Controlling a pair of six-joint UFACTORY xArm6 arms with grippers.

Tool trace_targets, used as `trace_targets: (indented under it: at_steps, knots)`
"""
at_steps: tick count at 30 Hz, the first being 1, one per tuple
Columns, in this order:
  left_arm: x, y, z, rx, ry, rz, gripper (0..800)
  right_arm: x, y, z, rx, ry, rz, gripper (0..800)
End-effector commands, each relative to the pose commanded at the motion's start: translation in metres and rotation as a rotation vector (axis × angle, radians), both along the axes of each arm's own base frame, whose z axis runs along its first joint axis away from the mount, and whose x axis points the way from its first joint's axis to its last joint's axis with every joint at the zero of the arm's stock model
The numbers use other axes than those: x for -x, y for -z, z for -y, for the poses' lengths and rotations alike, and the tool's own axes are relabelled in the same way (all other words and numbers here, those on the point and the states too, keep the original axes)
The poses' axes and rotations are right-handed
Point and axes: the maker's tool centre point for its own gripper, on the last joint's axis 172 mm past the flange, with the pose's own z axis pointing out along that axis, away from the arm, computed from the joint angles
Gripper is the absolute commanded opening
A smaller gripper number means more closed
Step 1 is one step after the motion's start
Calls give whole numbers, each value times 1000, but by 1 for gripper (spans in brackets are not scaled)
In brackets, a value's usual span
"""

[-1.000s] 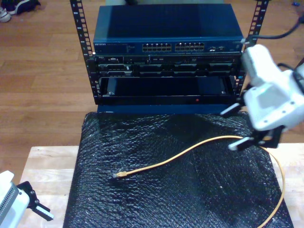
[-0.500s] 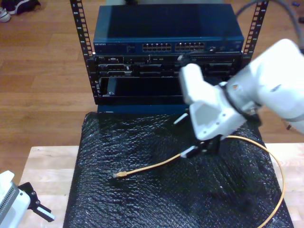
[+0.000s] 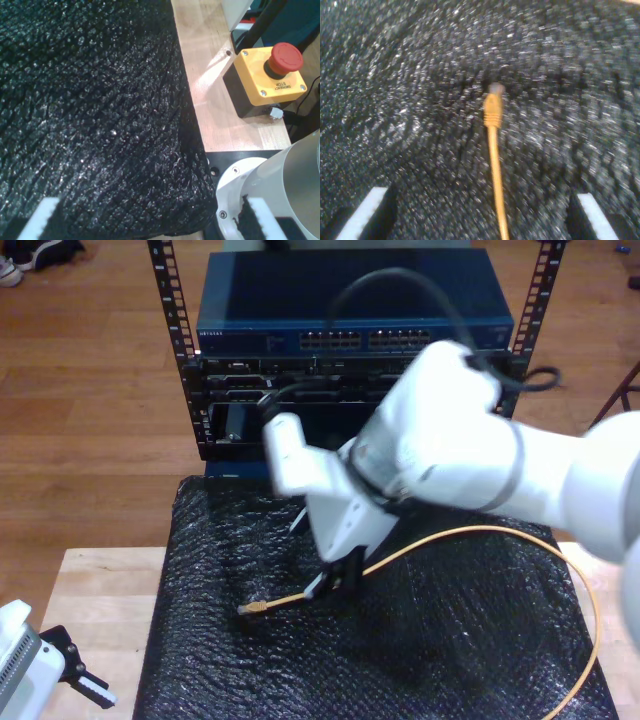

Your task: Grab the cable and plug it in

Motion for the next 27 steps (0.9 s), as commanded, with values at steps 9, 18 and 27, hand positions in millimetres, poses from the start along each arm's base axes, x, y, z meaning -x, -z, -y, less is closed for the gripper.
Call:
trace_targets:
  at_steps: [9, 18, 27]
  knots:
    - [1, 3, 0, 5, -12, -21, 800, 3, 21, -10, 119, 18, 53, 793]
    - [-2, 5, -2, -8, -31, -32, 800, 10, 49, -33, 200, 26, 74, 780]
    - [-2, 6, -2, -7, -35, -39, 800, 2, 69, -31, 268, 88, 79, 777]
